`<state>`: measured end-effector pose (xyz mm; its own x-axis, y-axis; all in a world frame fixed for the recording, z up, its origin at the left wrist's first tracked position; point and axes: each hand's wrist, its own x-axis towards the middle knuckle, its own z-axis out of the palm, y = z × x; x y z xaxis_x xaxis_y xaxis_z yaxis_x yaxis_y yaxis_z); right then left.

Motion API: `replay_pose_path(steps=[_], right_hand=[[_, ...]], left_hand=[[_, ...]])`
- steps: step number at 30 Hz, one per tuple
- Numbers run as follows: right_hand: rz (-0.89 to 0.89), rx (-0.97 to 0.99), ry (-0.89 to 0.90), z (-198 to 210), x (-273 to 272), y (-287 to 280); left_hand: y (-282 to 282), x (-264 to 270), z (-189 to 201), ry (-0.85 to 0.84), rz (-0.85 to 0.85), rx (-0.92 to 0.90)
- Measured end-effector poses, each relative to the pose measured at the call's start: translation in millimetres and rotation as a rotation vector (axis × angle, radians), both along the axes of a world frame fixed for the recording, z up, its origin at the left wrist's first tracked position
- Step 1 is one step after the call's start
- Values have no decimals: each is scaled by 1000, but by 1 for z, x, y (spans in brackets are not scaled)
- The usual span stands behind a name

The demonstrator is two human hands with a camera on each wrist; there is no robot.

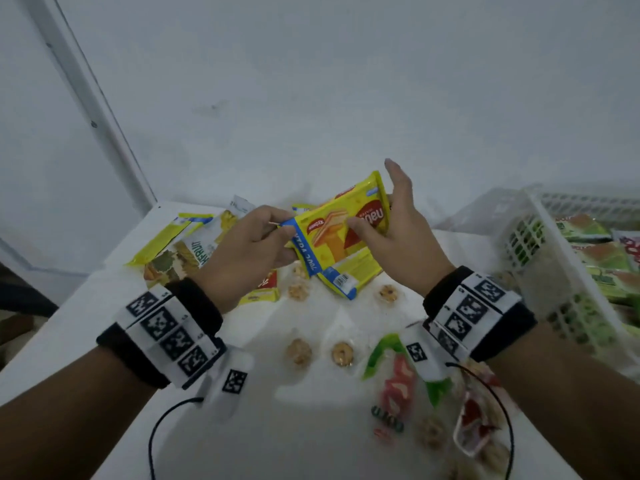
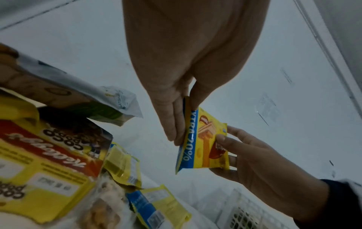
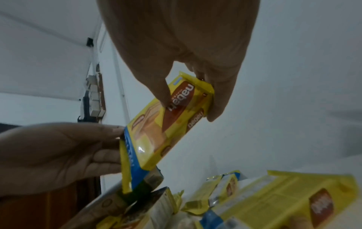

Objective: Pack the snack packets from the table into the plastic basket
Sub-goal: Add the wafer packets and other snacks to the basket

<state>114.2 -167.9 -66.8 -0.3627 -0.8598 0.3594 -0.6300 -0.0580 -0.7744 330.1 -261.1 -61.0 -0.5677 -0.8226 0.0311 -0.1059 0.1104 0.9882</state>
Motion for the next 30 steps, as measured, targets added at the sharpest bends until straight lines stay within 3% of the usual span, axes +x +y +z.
replay_pose_path(steps=[5, 7, 11, 15, 18, 21, 25, 27, 30], right_hand=[[-38, 62, -191, 0, 3, 6], [-43, 106, -261, -7, 1, 8], [-79, 130, -66, -11, 0, 15], [22, 148, 216, -6, 2, 19], [54, 197, 144, -3, 7, 20], [-18, 157, 50, -7, 9, 21], [-85, 67, -234, -4, 11, 21], [-80, 23, -368, -1, 12, 20], [-37, 26, -402, 1, 15, 18]], left_hand=[[-6, 3, -7, 22, -50, 21], [-10, 3, -10, 10, -17, -71], [-18, 1, -1, -99, -85, -317], [-14, -10, 20, -174, -222, -463], [-12, -23, 27, -191, -226, -536], [-11, -33, 20, -119, -84, -547], [-5, -39, -4, -148, 50, -484], [-2, -41, -14, -186, 2, -370], [5, -47, -18, -34, -123, -65]])
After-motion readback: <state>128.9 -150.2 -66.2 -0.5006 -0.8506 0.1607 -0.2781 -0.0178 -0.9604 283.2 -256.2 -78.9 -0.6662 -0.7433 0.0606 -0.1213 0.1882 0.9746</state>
